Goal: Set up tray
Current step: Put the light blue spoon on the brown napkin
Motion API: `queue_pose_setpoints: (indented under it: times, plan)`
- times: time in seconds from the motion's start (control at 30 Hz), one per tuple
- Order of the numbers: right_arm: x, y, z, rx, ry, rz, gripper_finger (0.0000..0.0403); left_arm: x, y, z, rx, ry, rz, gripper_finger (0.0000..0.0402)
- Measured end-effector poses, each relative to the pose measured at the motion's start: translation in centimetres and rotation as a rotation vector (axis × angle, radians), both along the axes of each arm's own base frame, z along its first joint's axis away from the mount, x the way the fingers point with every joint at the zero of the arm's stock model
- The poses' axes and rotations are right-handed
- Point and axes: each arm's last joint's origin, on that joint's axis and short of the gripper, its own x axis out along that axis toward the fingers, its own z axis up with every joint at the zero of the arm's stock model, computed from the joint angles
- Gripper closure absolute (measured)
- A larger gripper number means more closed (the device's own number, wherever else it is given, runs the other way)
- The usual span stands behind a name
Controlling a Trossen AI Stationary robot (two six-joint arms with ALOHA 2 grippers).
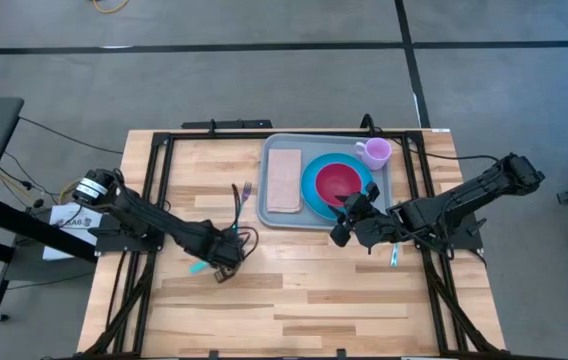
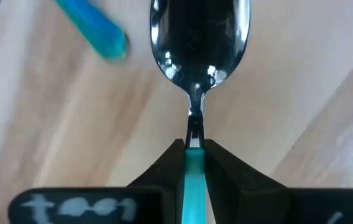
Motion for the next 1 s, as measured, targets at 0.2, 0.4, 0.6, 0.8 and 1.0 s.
queue_pose_setpoints:
  times: [0.2, 0.4, 0.6, 0.8, 1.0]
  plan:
    - [0.0, 0.0, 0.0, 0.001, -0.004, 0.000, 0.0255, 2.4, -0.4, 3.1, 0.049, -0.155, 0.115, 0.0382]
    - [0.1, 0.0, 0.1, 0.006, -0.013, -0.001, 0.0255, 5.9, 3.1, 7.1, 0.157, -0.348, 0.254, 0.0367]
    - [0.1, 0.0, 0.1, 0.008, -0.019, -0.001, 0.0255, 8.8, 10.2, 9.0, 0.036, -0.546, 0.389, 0.0374]
    - [0.1, 0.0, 0.1, 0.007, -0.017, 0.000, 0.0255, 9.8, 17.4, 7.4, 0.016, -0.608, 0.574, 0.0371]
    - [0.1, 0.0, 0.1, 0.006, -0.016, 0.000, 0.0255, 11.2, 21.4, 3.5, -0.117, -0.614, 0.668, 0.0369]
